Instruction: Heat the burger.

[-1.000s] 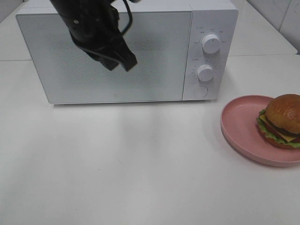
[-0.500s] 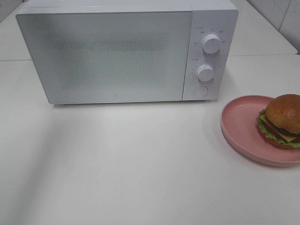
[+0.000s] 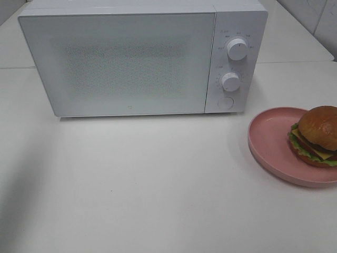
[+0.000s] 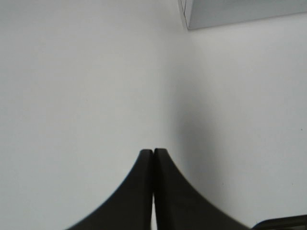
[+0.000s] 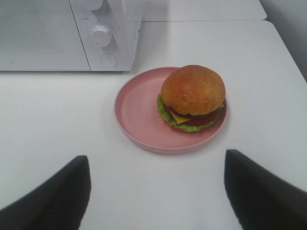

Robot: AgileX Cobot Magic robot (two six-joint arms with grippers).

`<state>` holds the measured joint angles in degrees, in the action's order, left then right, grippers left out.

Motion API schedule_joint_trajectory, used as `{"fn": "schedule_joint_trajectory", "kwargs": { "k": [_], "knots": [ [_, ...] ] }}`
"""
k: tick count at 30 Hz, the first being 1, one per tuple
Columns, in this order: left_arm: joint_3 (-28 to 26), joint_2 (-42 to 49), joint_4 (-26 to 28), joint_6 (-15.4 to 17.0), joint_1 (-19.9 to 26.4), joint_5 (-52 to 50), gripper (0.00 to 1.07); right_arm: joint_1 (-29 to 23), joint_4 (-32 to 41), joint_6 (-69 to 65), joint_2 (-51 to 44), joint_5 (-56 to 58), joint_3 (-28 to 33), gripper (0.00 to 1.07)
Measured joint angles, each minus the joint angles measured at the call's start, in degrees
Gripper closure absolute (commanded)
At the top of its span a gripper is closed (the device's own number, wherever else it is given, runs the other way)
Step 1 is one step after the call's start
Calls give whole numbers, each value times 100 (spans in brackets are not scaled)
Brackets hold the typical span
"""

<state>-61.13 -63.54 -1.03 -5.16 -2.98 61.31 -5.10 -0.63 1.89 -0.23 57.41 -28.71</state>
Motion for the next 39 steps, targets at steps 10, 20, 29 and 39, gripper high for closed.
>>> {"fn": "schedule_joint_trajectory", "kwargs": {
  "k": [10, 20, 29, 39],
  "knots": [
    [1639, 2252, 34, 97, 0, -40, 106, 0, 0, 0, 0, 0, 0, 34],
    [2097, 4194, 40, 97, 0, 80, 106, 0, 0, 0, 0, 0, 0, 34],
    [2710, 5758, 178, 97, 0, 286, 106, 0, 0, 0, 0, 0, 0, 34],
    [3209, 6383, 309, -355, 0, 11, 106, 0, 0, -6, 0, 0, 0, 34]
  ]
}}
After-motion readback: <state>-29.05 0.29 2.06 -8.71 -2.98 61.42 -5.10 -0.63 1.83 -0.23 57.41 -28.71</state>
